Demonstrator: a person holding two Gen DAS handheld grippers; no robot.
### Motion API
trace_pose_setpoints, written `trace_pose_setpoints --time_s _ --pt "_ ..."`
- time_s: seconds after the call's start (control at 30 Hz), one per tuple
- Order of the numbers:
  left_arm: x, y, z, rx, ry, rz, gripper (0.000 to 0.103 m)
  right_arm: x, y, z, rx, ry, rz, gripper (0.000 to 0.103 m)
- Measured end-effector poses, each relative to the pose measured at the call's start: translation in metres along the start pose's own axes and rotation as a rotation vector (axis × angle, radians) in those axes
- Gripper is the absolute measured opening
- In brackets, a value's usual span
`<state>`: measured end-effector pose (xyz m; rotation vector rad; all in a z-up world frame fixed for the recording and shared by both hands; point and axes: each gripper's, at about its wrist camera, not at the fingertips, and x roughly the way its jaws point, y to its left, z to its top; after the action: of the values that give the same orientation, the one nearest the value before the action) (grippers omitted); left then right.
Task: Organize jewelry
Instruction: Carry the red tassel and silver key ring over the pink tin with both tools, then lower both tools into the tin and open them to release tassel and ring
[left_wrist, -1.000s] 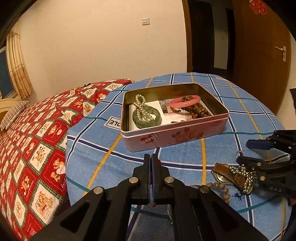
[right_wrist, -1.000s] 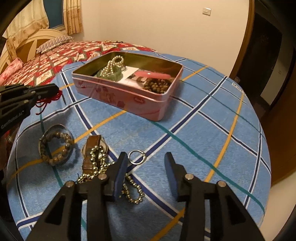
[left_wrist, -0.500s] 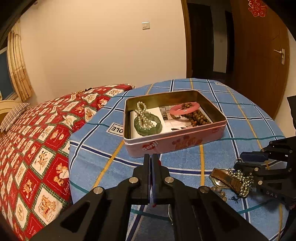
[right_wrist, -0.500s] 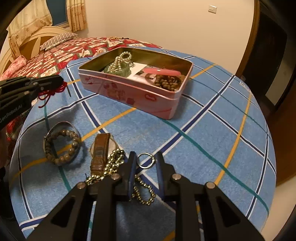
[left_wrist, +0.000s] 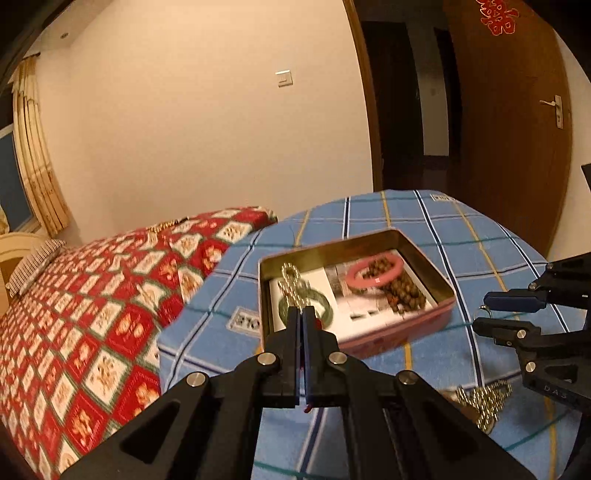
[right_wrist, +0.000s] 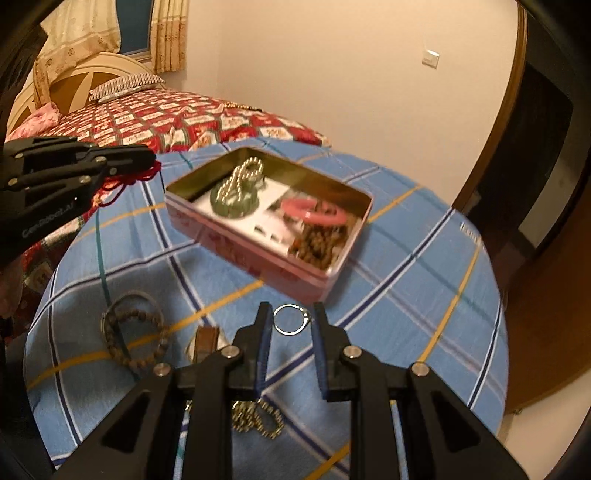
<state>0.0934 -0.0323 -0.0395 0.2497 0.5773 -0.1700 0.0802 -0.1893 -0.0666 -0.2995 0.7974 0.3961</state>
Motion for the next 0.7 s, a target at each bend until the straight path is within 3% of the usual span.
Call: trace_pose_setpoints --time_s 0.33,0.7 --pt "0.018 0.006 0.031 0.028 -0.021 0.02 0.0 0.004 -0.013 0.043 -0.037 -0.059 -0.041 0.023" --pt "0.032 0.001 0.049 0.057 -0.032 0.026 0.0 0.016 -0.017 0.063 -0.056 -0.073 -0.047 0.023"
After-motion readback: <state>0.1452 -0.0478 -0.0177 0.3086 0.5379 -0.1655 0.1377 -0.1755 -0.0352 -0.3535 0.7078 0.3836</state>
